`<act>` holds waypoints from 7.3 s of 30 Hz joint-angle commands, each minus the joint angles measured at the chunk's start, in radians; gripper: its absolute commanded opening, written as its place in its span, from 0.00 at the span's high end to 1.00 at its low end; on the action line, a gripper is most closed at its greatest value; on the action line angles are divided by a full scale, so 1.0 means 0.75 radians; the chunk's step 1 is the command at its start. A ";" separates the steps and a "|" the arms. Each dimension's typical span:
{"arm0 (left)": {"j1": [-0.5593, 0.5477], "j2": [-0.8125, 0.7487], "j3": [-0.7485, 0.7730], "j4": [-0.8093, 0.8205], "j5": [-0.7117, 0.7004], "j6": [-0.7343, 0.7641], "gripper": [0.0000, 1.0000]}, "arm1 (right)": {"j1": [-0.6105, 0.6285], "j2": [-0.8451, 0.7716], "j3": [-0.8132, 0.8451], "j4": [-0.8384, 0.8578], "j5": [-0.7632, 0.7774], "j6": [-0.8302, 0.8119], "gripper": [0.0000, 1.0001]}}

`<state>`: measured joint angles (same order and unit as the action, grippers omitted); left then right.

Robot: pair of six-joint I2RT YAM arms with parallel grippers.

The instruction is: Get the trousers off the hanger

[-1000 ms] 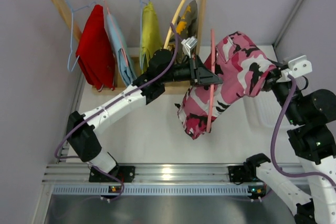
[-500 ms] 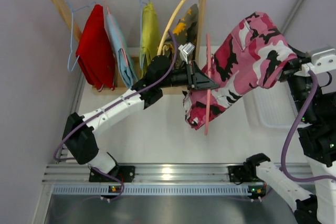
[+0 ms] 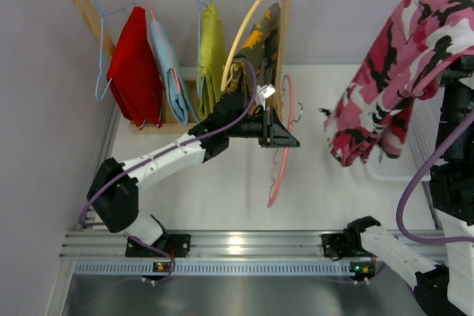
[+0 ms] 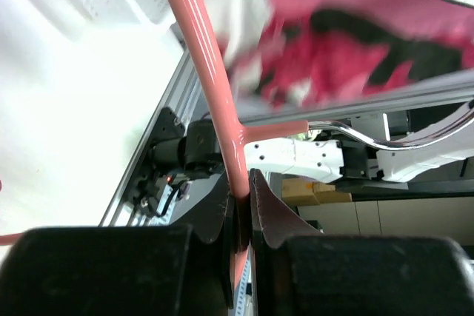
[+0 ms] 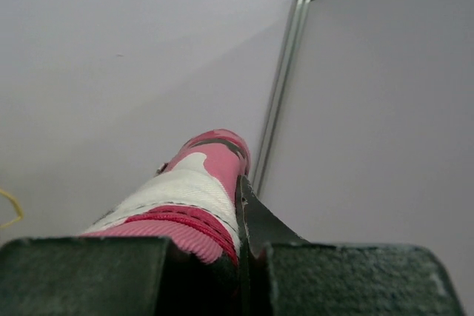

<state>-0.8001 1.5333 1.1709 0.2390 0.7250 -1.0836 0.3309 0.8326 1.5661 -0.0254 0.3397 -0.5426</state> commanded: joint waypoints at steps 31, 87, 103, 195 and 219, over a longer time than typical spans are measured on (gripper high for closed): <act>-0.021 -0.122 0.224 0.086 0.089 0.103 1.00 | -0.707 0.283 -0.133 0.557 -0.046 -0.246 1.00; 0.089 -0.075 0.419 0.097 0.091 0.085 1.00 | -1.228 0.606 -0.582 -0.830 -1.009 -0.252 0.01; 0.087 -0.089 0.386 0.160 0.031 -0.011 1.00 | -1.248 0.350 0.225 -1.698 -1.857 0.001 0.01; 0.539 -0.537 0.294 0.170 0.140 0.152 0.06 | 0.001 0.471 -0.184 0.318 -1.782 2.180 1.00; 0.578 -0.551 0.253 0.170 0.081 0.095 0.05 | -0.149 1.025 0.327 0.492 -1.813 2.454 1.00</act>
<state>-0.3737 1.1412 1.3613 0.3138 0.7948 -1.0012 0.2264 1.5944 1.7042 0.2459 -1.0454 1.2778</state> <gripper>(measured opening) 0.948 0.031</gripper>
